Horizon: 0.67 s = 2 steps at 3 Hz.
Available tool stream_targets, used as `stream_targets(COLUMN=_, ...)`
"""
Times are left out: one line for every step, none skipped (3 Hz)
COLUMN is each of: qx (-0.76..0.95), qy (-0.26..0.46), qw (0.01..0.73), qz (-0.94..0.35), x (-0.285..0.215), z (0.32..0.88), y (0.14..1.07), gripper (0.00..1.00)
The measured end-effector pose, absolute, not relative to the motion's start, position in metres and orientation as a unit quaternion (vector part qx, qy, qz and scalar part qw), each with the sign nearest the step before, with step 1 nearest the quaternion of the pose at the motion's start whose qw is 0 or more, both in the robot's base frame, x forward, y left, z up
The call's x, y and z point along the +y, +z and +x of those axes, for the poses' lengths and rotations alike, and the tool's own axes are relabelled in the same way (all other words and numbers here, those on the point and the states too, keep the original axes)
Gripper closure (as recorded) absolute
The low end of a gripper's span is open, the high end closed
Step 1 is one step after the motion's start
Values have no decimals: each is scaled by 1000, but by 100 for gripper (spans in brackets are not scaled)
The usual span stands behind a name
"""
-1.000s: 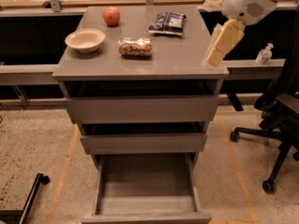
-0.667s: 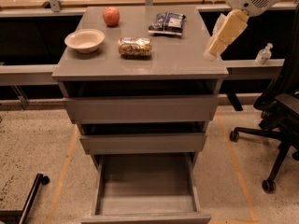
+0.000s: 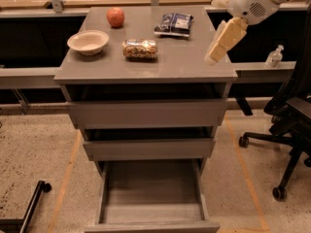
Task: Place orange can into bottom drawer
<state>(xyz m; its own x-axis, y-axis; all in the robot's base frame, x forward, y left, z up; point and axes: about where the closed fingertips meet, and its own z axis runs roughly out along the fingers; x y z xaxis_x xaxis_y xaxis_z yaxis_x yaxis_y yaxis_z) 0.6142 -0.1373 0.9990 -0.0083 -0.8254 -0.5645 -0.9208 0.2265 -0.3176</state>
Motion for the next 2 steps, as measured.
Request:
stream_targets(qx=713, qy=95, qw=352, qz=-599, x=-136, z=651, y=972, gripper=0)
stream_targets(qx=708, qy=136, qw=358, qz=-593, x=-119, z=699, y=937, gripper=0)
